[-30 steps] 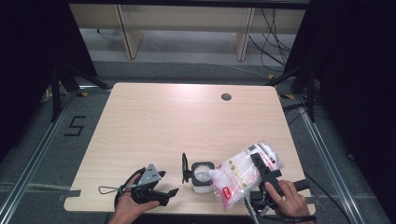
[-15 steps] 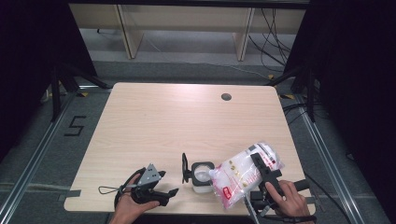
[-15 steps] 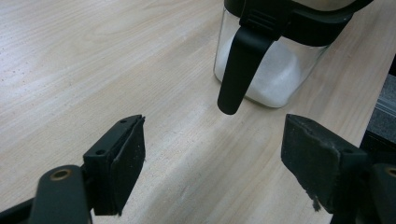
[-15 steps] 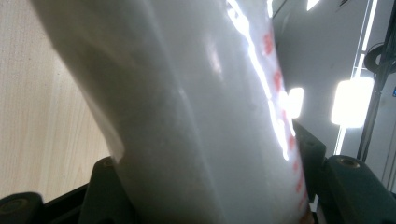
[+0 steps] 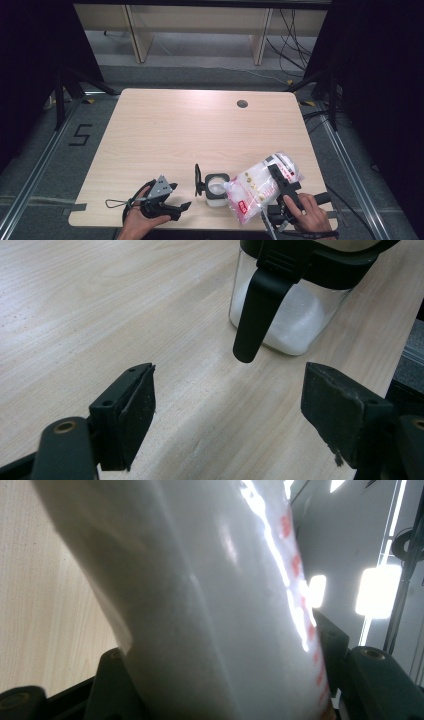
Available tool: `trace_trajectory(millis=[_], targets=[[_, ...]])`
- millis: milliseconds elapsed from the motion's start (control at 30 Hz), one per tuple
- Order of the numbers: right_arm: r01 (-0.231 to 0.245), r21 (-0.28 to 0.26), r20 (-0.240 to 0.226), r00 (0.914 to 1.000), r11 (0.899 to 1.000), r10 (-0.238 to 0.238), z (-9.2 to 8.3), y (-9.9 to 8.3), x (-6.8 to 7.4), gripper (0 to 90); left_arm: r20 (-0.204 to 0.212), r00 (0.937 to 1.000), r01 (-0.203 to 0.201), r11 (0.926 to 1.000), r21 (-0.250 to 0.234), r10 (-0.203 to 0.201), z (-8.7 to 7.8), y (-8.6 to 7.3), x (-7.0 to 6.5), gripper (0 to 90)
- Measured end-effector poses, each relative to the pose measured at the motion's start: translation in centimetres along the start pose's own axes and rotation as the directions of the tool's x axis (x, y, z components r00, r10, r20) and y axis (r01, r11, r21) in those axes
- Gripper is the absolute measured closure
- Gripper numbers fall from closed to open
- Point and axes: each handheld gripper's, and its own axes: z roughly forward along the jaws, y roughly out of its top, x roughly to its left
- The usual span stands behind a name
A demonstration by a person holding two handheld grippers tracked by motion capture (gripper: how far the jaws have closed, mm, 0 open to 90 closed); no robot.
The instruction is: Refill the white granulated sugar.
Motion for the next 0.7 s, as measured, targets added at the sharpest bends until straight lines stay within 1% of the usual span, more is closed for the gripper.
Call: trace_trajectory(millis=[33,67,200,233,300,333,367,400,433,467,500,533,567,600,633,667,700], targets=[[0.008,-0.003,-0.004,1.0000,1.000,-0.008,0.04,0.01,-0.04,43.4,0.000,0.9999,0.014,0.9999,0.000,-0.014,0.02,-0.03,-0.08,21.4],[0.041,-0.013,0.006,0.9992,0.999,-0.041,0.07,0.03,-0.24,43.4,-0.002,1.0000,0.001,1.0000,0.000,-0.001,-0.01,0.00,-0.02,21.4],[0.046,-0.010,-0.006,0.9989,0.999,-0.046,0.06,0.06,-0.30,43.4,-0.001,0.9999,0.012,0.9999,0.001,-0.012,0.00,-0.02,-0.06,21.4],[0.041,-0.016,0.003,0.9991,0.999,-0.041,0.10,0.05,-0.29,43.4,-0.001,0.9999,0.012,0.9999,0.000,-0.012,0.01,-0.03,-0.06,21.4],[0.042,-0.017,0.002,0.9991,0.999,-0.042,0.09,0.03,-0.29,43.4,-0.002,1.0000,-0.001,1.0000,0.000,0.001,-0.01,0.00,-0.01,21.4],[0.042,-0.017,0.000,0.9991,0.999,-0.042,0.10,0.04,-0.27,43.4,-0.010,0.9998,-0.018,0.9996,0.020,0.019,-0.13,0.02,0.13,21.4],[0.045,-0.018,-0.002,0.9990,0.999,-0.045,0.12,0.04,-0.24,43.4,-0.009,0.9998,-0.017,0.9997,0.018,0.017,-0.11,0.01,0.12,21.4],[0.046,-0.005,-0.015,0.9988,0.999,-0.046,0.05,0.08,-0.26,43.4,-0.002,1.0000,0.003,1.0000,0.000,-0.003,-0.01,-0.01,-0.04,21.5],[0.035,0.001,-0.023,0.9991,0.999,-0.035,0.04,0.08,-0.16,43.4,-0.002,1.0000,0.001,1.0000,0.001,-0.001,-0.01,0.00,0.00,21.4],[0.032,0.002,-0.024,0.9992,0.999,-0.032,0.03,0.07,-0.15,43.4,0.003,1.0000,-0.006,1.0000,-0.008,0.006,0.06,-0.02,0.06,21.5],[0.044,-0.002,-0.019,0.9989,0.999,-0.044,0.04,0.09,-0.23,43.4,0.002,1.0000,-0.005,1.0000,-0.007,0.005,0.06,-0.02,0.05,21.4],[0.046,0.000,-0.022,0.9987,0.999,-0.046,0.03,0.10,-0.27,43.4,-0.011,0.9998,-0.018,0.9997,0.020,0.018,-0.09,0.02,0.15,21.4],[0.044,-0.002,-0.020,0.9988,0.999,-0.044,0.03,0.08,-0.25,43.4,-0.011,0.9998,-0.016,0.9997,0.017,0.016,-0.11,0.03,0.10,21.4],[0.045,-0.006,-0.015,0.9989,0.999,-0.045,0.05,0.06,-0.27,43.4,-0.003,1.0000,-0.004,1.0000,0.005,0.004,-0.05,0.02,0.01,21.5],[0.021,0.000,-0.015,0.9997,1.000,-0.021,0.05,0.02,-0.12,43.4,-0.002,1.0000,0.000,1.0000,0.000,0.000,0.03,0.01,0.02,21.5],[-0.002,0.012,-0.026,0.9997,1.000,0.002,0.01,0.01,0.07,43.4,-0.007,1.0000,0.002,1.0000,0.001,-0.002,0.01,0.00,-0.04,21.4],[0.013,0.014,-0.034,0.9994,1.000,-0.012,-0.01,0.02,-0.06,43.4,0.000,1.0000,0.004,1.0000,-0.007,-0.004,0.06,-0.04,-0.03,21.5]])
